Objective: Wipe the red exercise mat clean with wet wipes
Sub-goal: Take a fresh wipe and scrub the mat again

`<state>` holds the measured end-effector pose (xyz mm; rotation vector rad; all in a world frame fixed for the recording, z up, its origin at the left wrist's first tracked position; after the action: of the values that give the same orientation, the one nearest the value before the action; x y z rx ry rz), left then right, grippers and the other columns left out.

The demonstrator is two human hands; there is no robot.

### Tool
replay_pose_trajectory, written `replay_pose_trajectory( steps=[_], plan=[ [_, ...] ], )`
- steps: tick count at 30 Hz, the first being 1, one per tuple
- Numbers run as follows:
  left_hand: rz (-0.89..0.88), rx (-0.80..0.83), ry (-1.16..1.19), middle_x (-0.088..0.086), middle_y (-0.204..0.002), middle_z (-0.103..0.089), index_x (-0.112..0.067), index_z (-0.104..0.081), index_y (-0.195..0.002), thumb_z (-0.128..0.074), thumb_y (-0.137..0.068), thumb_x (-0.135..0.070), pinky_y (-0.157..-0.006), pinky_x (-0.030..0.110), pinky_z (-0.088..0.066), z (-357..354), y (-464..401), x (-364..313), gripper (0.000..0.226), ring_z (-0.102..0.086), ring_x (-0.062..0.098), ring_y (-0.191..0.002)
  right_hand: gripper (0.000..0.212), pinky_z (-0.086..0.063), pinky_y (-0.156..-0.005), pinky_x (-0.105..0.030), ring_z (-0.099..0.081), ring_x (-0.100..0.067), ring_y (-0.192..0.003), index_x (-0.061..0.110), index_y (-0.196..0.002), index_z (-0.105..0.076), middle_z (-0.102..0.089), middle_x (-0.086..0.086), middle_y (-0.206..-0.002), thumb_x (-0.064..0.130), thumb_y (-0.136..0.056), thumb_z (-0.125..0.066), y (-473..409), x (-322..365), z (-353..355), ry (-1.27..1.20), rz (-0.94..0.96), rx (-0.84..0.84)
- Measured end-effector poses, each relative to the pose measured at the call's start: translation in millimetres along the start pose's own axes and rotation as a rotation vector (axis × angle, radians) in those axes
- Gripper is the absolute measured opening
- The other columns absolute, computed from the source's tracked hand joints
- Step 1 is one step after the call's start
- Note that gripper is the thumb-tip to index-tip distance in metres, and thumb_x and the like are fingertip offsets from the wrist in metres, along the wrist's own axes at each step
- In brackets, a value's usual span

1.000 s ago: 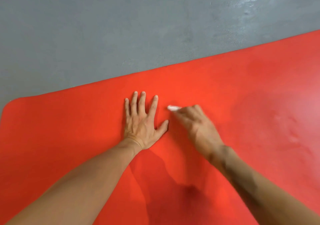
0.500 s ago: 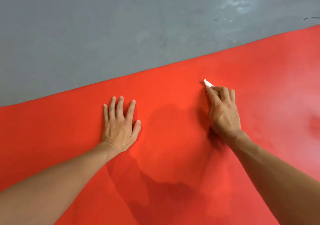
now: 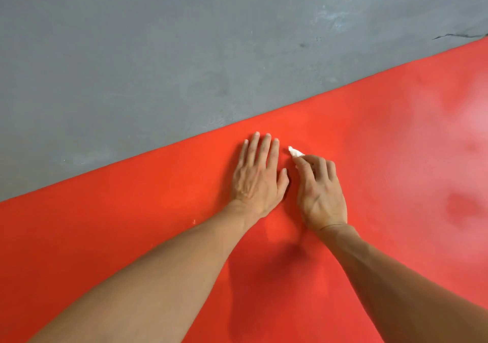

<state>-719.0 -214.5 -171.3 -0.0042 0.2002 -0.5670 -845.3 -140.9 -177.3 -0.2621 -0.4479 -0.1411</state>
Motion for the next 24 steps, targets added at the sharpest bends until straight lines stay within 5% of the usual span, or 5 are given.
replay_pose_trajectory(
  steps=[9,24],
  plan=[
    [0.118,0.039,-0.049,0.016,-0.168,-0.03,-0.004,-0.035,-0.16,-0.039,-0.1,-0.038,-0.128,0.055,-0.018,-14,-1,-9,0.069,-0.017,0.033,-0.16,0.04,-0.047,-0.101,-0.041,-0.054,-0.032,-0.107,0.005,-0.142,-0.057,-0.058,-0.014,-0.126,0.018,-0.108,-0.041,-2,2,1,0.022,0.017,-0.017],
    [0.124,-0.028,-0.075,0.016,-0.164,-0.038,-0.004,-0.042,-0.156,-0.041,-0.1,-0.036,-0.125,0.057,-0.023,-10,-5,-13,0.065,-0.024,0.035,-0.158,0.04,-0.046,-0.104,-0.04,-0.056,-0.031,-0.112,0.006,-0.141,-0.058,-0.058,-0.011,-0.13,0.024,-0.11,-0.04,-6,1,6,-0.073,0.005,0.0]
  ],
)
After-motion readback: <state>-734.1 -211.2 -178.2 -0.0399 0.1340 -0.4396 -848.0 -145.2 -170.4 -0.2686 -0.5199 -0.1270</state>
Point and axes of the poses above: each hand's wrist, its own y-axis away from the middle knuckle, its own z-axis out of the back of the hand, x = y × z, the point moved 5 cm from there along -y, towards the middle knuckle
